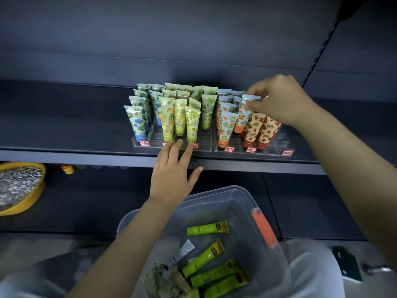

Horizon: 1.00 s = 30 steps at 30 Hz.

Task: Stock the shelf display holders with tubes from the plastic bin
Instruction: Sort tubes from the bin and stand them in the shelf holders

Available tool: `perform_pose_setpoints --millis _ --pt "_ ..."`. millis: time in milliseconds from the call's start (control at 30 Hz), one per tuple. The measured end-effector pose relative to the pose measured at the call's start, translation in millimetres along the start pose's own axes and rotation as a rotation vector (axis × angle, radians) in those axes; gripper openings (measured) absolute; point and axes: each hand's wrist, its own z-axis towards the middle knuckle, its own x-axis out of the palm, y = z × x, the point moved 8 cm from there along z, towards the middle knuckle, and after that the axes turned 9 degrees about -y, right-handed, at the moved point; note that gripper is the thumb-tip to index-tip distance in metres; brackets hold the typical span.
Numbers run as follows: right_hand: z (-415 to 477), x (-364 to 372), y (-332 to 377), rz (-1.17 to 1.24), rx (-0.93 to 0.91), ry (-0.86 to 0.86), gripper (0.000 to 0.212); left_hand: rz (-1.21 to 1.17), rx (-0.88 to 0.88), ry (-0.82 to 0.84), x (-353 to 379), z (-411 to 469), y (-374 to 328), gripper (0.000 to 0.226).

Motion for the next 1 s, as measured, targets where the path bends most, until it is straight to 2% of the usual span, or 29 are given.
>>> perform_pose_setpoints --millis 500,833,1000 --pt "10.3 27.6 -12.7 -0.065 0.026 0.052 0.030 -0.021 0.006 -0.062 -1.3 2.6 1.8 0.058" --pt "13.6 24.4 -12.3 -0.111 -0.018 -0.010 0.030 -0.021 0.004 -0.049 -2.7 3.9 1.7 0.058" --pt "13.8 27.9 -11.4 -0.217 -0.057 -0.018 0.023 -0.031 0.001 -0.031 -3.4 5.6 1.7 0.058"
